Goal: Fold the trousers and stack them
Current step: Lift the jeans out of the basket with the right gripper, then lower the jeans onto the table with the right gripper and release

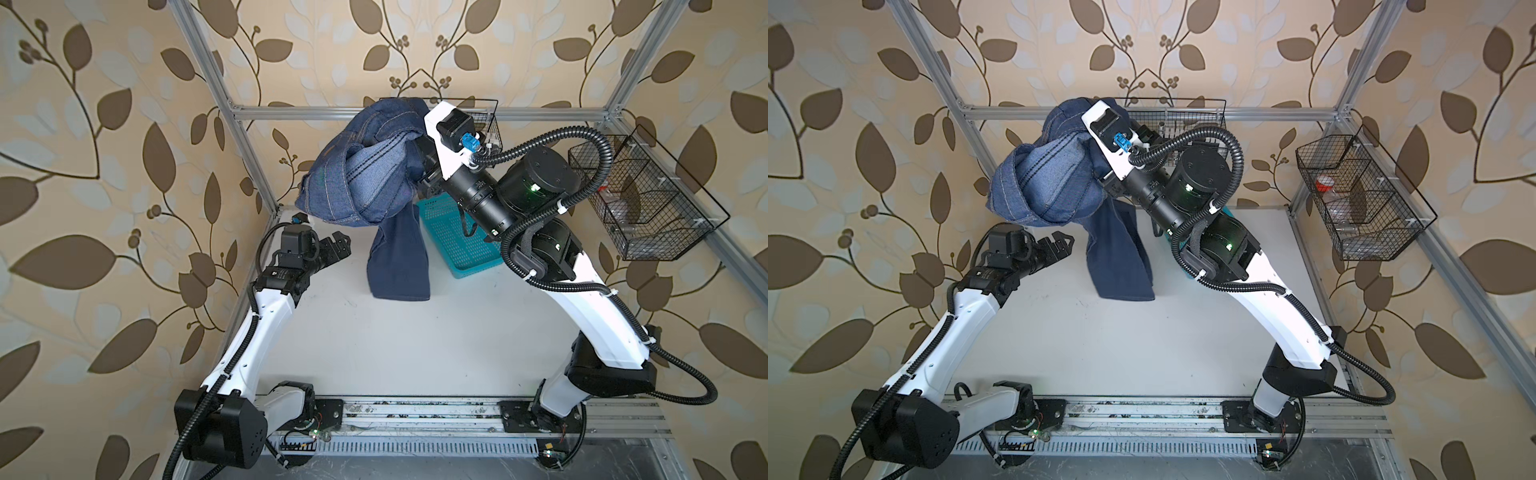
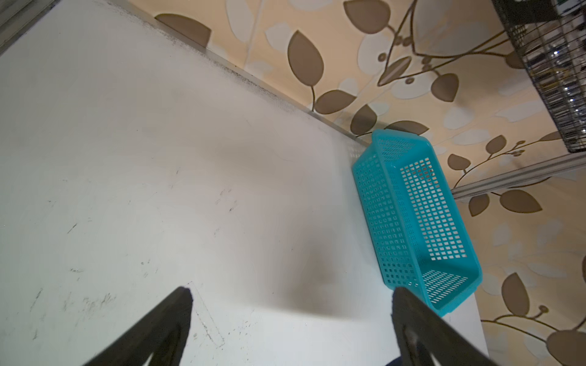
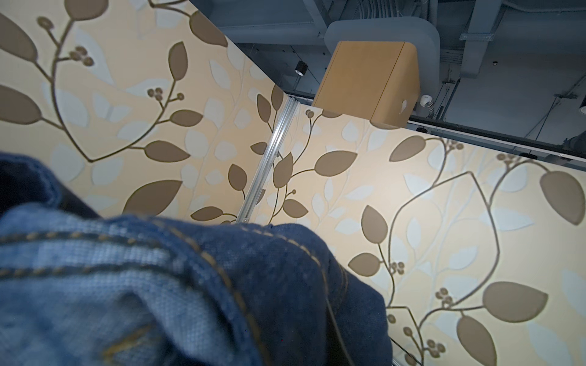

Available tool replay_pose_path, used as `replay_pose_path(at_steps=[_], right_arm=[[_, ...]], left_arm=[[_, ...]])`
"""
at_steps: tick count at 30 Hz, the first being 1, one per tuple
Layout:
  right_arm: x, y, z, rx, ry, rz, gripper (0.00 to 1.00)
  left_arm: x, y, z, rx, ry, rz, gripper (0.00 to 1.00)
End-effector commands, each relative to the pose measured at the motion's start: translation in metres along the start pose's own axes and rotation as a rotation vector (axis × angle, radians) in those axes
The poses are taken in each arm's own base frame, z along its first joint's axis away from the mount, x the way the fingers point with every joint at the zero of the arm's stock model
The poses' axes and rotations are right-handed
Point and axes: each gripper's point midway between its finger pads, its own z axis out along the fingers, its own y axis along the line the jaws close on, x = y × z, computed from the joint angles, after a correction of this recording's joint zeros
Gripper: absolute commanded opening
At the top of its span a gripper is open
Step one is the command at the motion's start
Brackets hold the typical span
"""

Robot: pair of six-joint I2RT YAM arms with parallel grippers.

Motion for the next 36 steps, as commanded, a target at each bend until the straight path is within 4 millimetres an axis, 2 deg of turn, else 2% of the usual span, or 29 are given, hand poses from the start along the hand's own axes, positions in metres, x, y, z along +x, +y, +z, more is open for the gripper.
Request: replay_pose_path(at_steps=[1, 5, 7, 8, 9, 12, 14, 17, 19, 21, 23, 25, 26, 28, 30, 33, 36], right_arm=[[0.031, -0.020, -0.007, 0.069, 0.052, 0.090, 0.00], [0.121, -0.008, -0.026, 0.043, 0.193, 0.284, 0.00], [0.173, 0.005, -0.042, 0.011, 0.266, 0.453, 0.01], [0.192, 0.013, -0.051, -0.003, 0.292, 0.505, 0.01], [0.222, 0.026, -0.064, -0.024, 0.350, 0.571, 0.03], [0.300, 0.063, -0.115, -0.060, 0.546, 0.724, 0.08], [0.349, 0.088, -0.160, -0.060, 0.726, 0.773, 0.12], [0.398, 0.113, -0.228, -0.046, 0.940, 0.770, 0.16], [0.422, 0.116, -0.268, -0.008, 1.054, 0.777, 0.17], [0.438, 0.108, -0.300, 0.067, 1.141, 0.766, 0.20], [0.454, 0.093, -0.329, 0.169, 1.237, 0.757, 0.28], [0.463, 0.076, -0.354, 0.275, 1.301, 0.740, 0.44], [0.464, 0.066, -0.362, 0.318, 1.315, 0.730, 0.52], [0.457, 0.048, -0.368, 0.374, 1.300, 0.703, 0.59], [0.441, 0.028, -0.366, 0.408, 1.262, 0.676, 0.62], [0.402, 0.003, -0.340, 0.370, 1.139, 0.611, 0.68], [0.361, 0.003, -0.303, 0.207, 0.989, 0.573, 0.70]], left_arm=[[-0.001, 0.010, -0.008, -0.064, 0.006, 0.031, 0.99], [0.014, 0.016, -0.004, -0.078, 0.072, 0.036, 0.99], [0.022, 0.020, -0.001, -0.083, 0.098, 0.037, 0.99], [0.026, 0.023, 0.000, -0.092, 0.114, 0.039, 0.99], [0.031, 0.026, 0.002, -0.104, 0.134, 0.046, 0.99], [0.048, 0.034, 0.007, -0.125, 0.215, 0.062, 0.99], [0.062, 0.036, 0.009, -0.119, 0.266, 0.049, 0.99], [0.085, 0.039, 0.011, -0.113, 0.337, 0.034, 0.99], [0.103, 0.042, 0.010, -0.136, 0.384, 0.053, 0.99], [0.121, 0.046, 0.010, -0.169, 0.432, 0.071, 0.99], [0.140, 0.054, 0.009, -0.226, 0.494, 0.076, 0.99], [0.156, 0.065, 0.004, -0.309, 0.550, 0.069, 0.99], [0.163, 0.074, 0.001, -0.365, 0.569, 0.055, 0.99], [0.174, 0.088, -0.006, -0.438, 0.585, 0.019, 0.99], [0.185, 0.104, -0.015, -0.510, 0.598, -0.017, 0.99], [0.198, 0.118, -0.028, -0.578, 0.602, -0.077, 0.99], [0.206, 0.124, -0.037, -0.602, 0.579, -0.159, 0.99]])
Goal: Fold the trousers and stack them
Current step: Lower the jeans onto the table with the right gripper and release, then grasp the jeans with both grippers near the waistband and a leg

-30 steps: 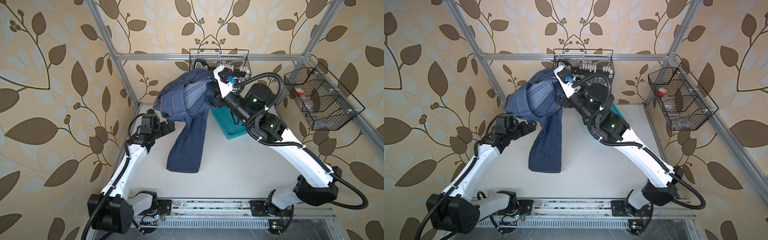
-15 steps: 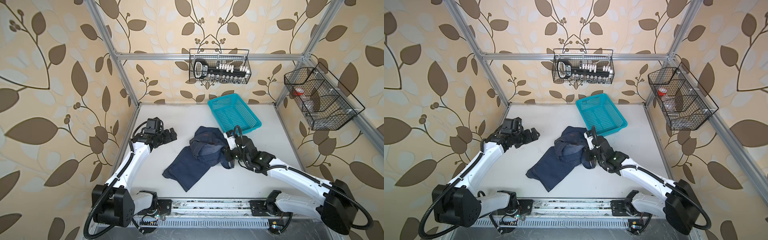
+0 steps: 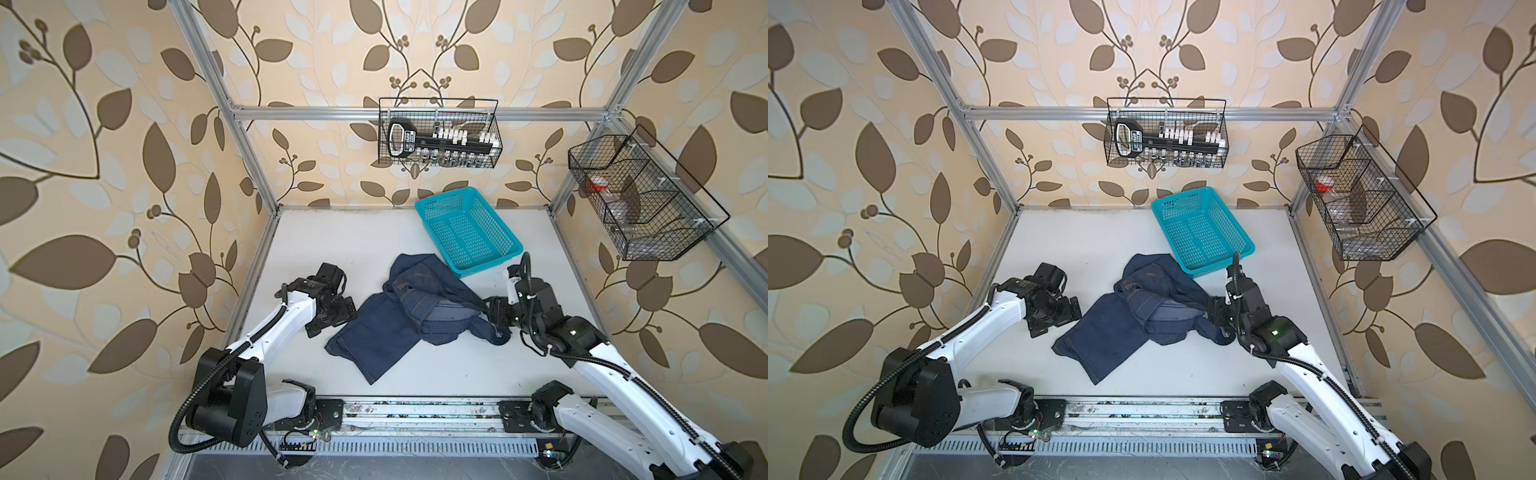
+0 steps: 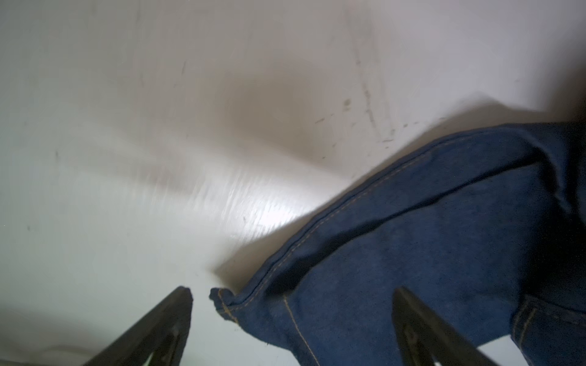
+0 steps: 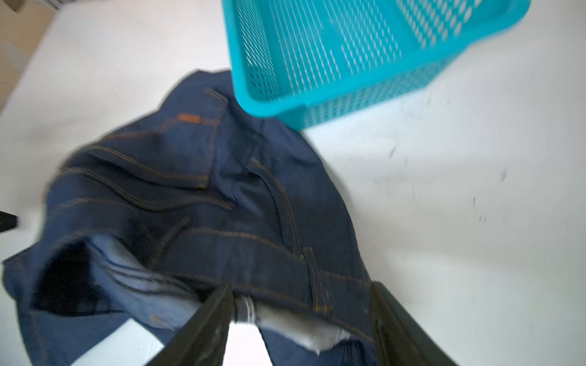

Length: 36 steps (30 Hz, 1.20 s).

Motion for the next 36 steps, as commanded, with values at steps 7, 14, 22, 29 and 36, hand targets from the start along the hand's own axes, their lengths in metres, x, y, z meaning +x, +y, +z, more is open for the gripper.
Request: replay_pose_path(at_steps=[7, 14, 22, 29, 36], right_arm=[[-0.003, 0.147, -0.021, -0.469, -0.061, -0.374, 0.82], [0.058, 0.197, 0.016, -0.488, -0.003, -0.632, 0.83], [0.095, 0.211, 0.066, -0.461, 0.078, -0.669, 0.85], [0.082, 0.213, 0.105, -0.296, 0.038, -0.675, 0.85], [0.067, 0.187, 0.135, -0.087, 0.037, -0.639, 0.40]], left_arm=[[0.038, 0.009, 0.002, 0.076, 0.058, -0.232, 0.90], [0.057, 0.004, 0.011, 0.093, 0.090, -0.210, 0.77], [0.059, -0.012, 0.033, 0.132, 0.112, -0.183, 0.64], [0.058, -0.019, 0.046, 0.108, 0.124, -0.141, 0.41], [0.047, -0.023, 0.037, 0.106, 0.086, -0.135, 0.05]])
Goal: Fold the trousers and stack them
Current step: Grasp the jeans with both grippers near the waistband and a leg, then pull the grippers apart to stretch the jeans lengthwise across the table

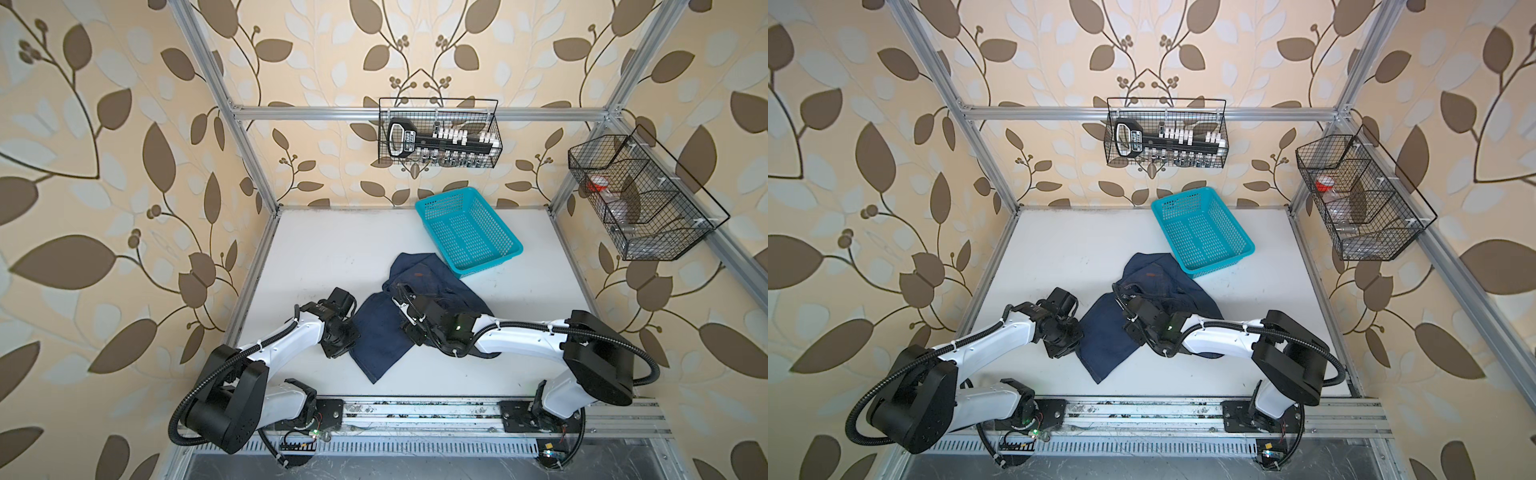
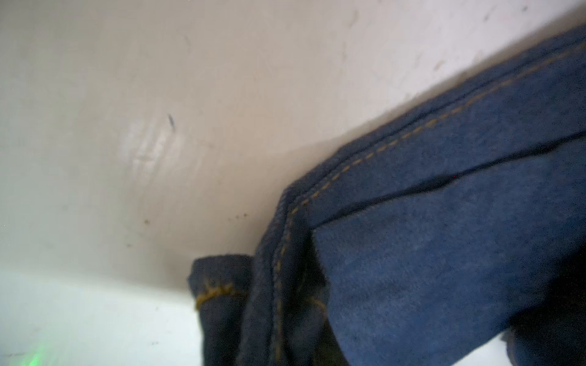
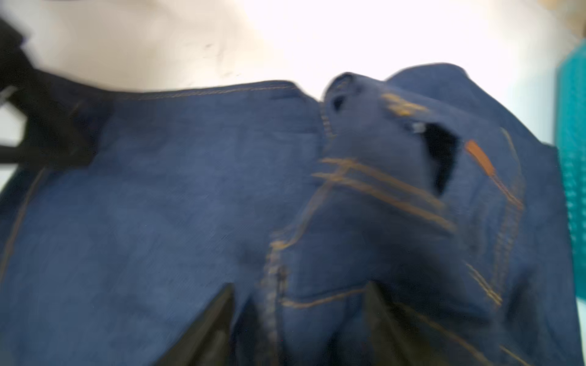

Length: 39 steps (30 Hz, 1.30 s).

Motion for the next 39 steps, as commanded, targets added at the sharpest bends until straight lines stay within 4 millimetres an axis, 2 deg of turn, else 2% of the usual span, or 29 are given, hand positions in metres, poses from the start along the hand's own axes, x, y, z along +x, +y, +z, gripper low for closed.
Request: replay_pose_path(at_steps=[1, 3, 5, 6, 9, 11, 12, 15, 18, 20, 23, 24, 27, 29, 30, 32, 35, 39], right_arm=[[-0.013, -0.025, 0.003, 0.110, -0.019, 0.037, 0.32], [-0.020, -0.032, -0.004, 0.100, -0.046, 0.064, 0.18], [-0.032, -0.044, -0.022, 0.082, -0.104, 0.117, 0.02], [-0.036, -0.048, -0.028, 0.077, -0.124, 0.128, 0.00], [-0.045, -0.058, -0.047, 0.040, -0.174, 0.159, 0.00], [-0.052, -0.070, -0.066, -0.009, -0.212, 0.195, 0.00], [-0.062, -0.088, -0.101, -0.088, -0.275, 0.183, 0.00], [-0.066, -0.122, -0.144, -0.097, -0.316, 0.123, 0.00], [-0.064, -0.169, -0.187, -0.065, -0.323, 0.083, 0.00], [-0.064, -0.197, -0.212, 0.002, -0.319, 0.053, 0.00], [-0.067, -0.231, -0.239, 0.201, -0.307, -0.039, 0.00], [-0.072, -0.246, -0.251, 0.274, -0.316, -0.026, 0.00], [-0.087, -0.285, -0.294, 0.435, -0.397, 0.042, 0.00], [-0.084, -0.299, -0.313, 0.532, -0.389, 0.034, 0.00], [-0.077, -0.306, -0.320, 0.592, -0.358, 0.028, 0.00], [-0.058, -0.309, -0.320, 0.637, -0.258, -0.007, 0.00], [-0.024, -0.299, -0.310, 0.627, -0.136, -0.032, 0.00], [0.030, -0.263, -0.270, 0.499, -0.050, -0.063, 0.00]], left_arm=[[-0.011, -0.008, -0.014, -0.006, -0.055, 0.019, 0.02], [-0.017, -0.008, -0.025, -0.032, -0.082, 0.051, 0.00], [-0.027, -0.007, -0.040, -0.073, -0.120, 0.088, 0.00], [-0.032, -0.006, -0.045, -0.085, -0.137, 0.101, 0.00], [-0.044, -0.003, -0.057, -0.113, -0.168, 0.121, 0.00], [-0.066, 0.005, -0.072, -0.144, -0.200, 0.138, 0.00], [-0.098, 0.018, -0.090, -0.182, -0.247, 0.134, 0.00], [-0.141, 0.029, -0.119, -0.217, -0.321, 0.115, 0.00], [-0.174, 0.030, -0.143, -0.227, -0.377, 0.104, 0.00], [-0.191, 0.027, -0.154, -0.226, -0.404, 0.104, 0.00], [-0.214, 0.022, -0.176, -0.212, -0.463, 0.096, 0.00], [-0.224, 0.021, -0.176, -0.209, -0.461, 0.084, 0.00], [-0.244, 0.023, -0.196, -0.212, -0.504, 0.056, 0.00], [-0.251, 0.028, -0.203, -0.233, -0.517, 0.048, 0.00], [-0.253, 0.032, -0.204, -0.243, -0.515, 0.041, 0.00], [-0.253, 0.040, -0.200, -0.266, -0.507, 0.032, 0.00], [-0.242, 0.041, -0.181, -0.235, -0.457, 0.029, 0.00], [-0.225, 0.055, -0.158, -0.257, -0.409, 0.022, 0.00]])
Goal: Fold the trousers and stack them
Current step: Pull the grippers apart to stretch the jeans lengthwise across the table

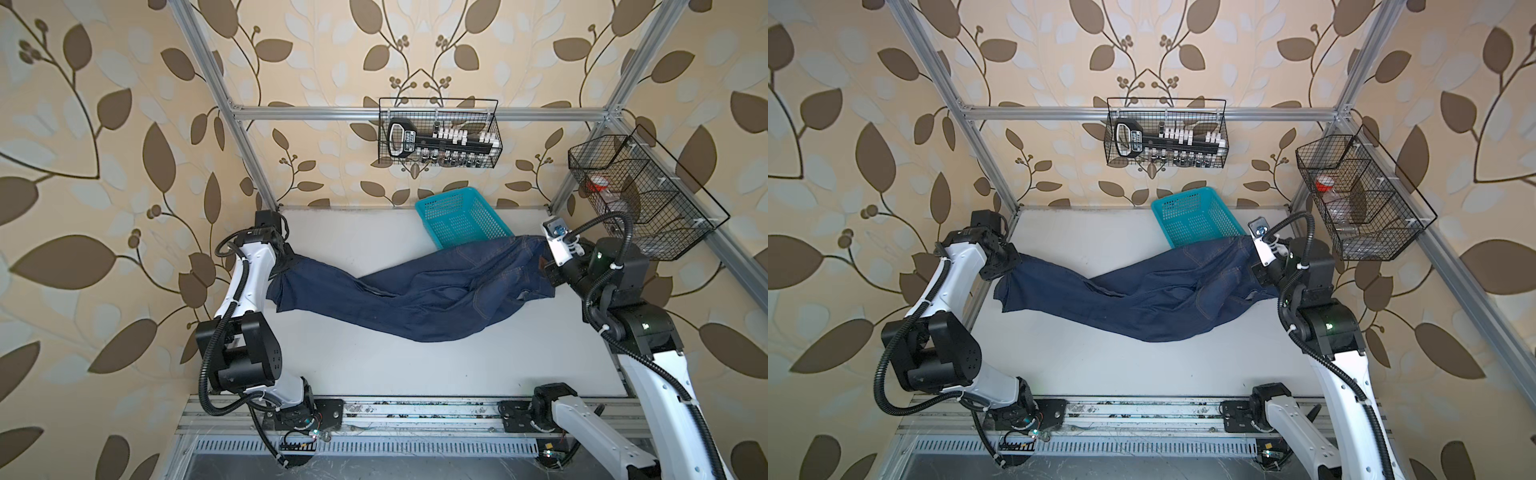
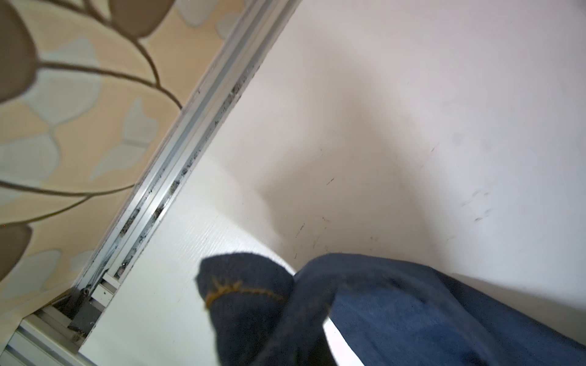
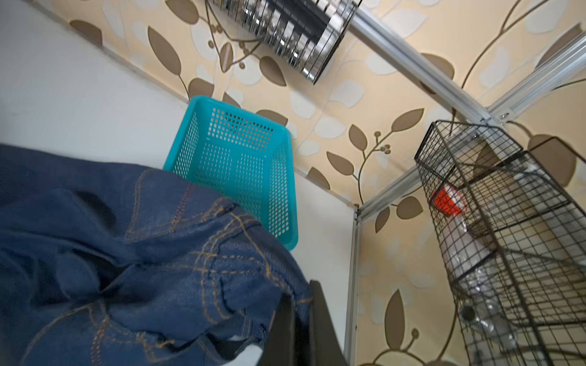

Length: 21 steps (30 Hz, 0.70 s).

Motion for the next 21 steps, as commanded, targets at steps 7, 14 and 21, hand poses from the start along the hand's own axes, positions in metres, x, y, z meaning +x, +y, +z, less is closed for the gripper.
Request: replay_pose_path(at_steps=[7, 14, 21], right_arm=[[0.131, 0.107, -0.006, -0.364, 0.322, -0.250, 0.02], [0.159, 0.100, -0.005, -0.304, 0.429, -0.317, 0.05], [0.199, 0.135, -0.027, -0.536, 0.570, -0.455, 0.17]], left_arm=[[0.059, 0.026, 0.022, -0.068, 0.101, 0.004, 0.06], [0.073, 0.037, 0.020, -0.081, 0.086, -0.021, 0.26], [0.083, 0.009, 0.002, 0.087, 0.165, -0.051, 0.41]])
